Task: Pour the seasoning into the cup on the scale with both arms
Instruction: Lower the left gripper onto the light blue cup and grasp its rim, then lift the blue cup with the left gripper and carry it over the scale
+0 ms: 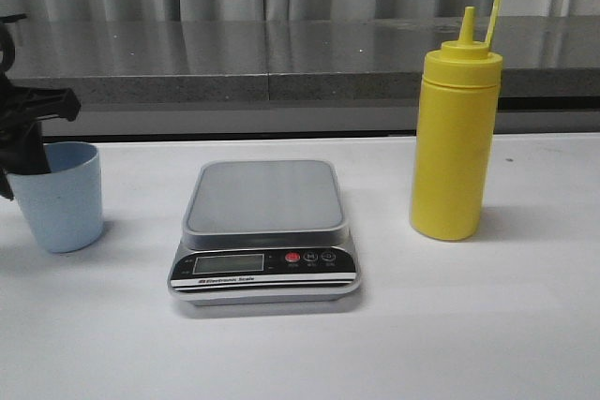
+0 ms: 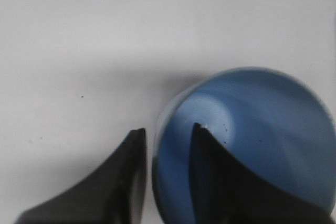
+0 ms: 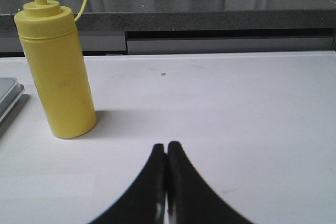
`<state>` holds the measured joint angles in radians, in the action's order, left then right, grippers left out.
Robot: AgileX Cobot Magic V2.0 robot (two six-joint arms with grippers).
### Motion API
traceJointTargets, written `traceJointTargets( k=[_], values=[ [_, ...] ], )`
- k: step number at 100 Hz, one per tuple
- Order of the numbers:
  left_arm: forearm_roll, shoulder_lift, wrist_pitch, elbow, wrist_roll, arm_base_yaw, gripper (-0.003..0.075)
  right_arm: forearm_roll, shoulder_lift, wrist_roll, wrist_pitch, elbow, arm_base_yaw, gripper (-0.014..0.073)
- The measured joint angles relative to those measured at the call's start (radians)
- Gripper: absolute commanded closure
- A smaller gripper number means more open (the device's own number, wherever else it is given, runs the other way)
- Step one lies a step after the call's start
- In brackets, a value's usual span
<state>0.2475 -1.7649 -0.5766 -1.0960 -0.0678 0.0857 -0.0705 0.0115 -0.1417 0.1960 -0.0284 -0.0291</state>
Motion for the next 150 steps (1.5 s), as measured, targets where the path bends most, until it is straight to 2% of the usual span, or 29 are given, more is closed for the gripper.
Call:
traceJointTargets(
  k=[17, 37, 58, 96, 122, 150],
  values=[
    [0.001, 0.000, -0.015, -0.031, 0.000, 0.000, 0.0740, 0.000, 0.000, 0.000, 0.000, 0.000, 0.000, 0.0661],
    [0.000, 0.018, -0.122, -0.121, -0.005, 0.018, 0.0740, 0.000, 0.000, 0.000, 0.000, 0.000, 0.000, 0.0661],
    [-0.002, 0.027, -0.248, -0.279, -0.042, 0.127, 0.0740, 0.000, 0.000, 0.000, 0.000, 0.000, 0.000, 0.0661],
    [-0.100, -0.018, -0.277, -0.473, -0.053, 0.345, 0.0740, 0.000, 0.000, 0.000, 0.000, 0.000, 0.000, 0.0661],
    [-0.176, -0.146, -0.344, -0.567, -0.053, 0.413, 0.0740, 0.000, 0.000, 0.000, 0.000, 0.000, 0.000, 0.0661],
    [-0.195, -0.221, -0.357, -0.614, -0.053, 0.422, 0.0740, 0.000, 0.000, 0.000, 0.000, 0.000, 0.000, 0.0661]
  ],
)
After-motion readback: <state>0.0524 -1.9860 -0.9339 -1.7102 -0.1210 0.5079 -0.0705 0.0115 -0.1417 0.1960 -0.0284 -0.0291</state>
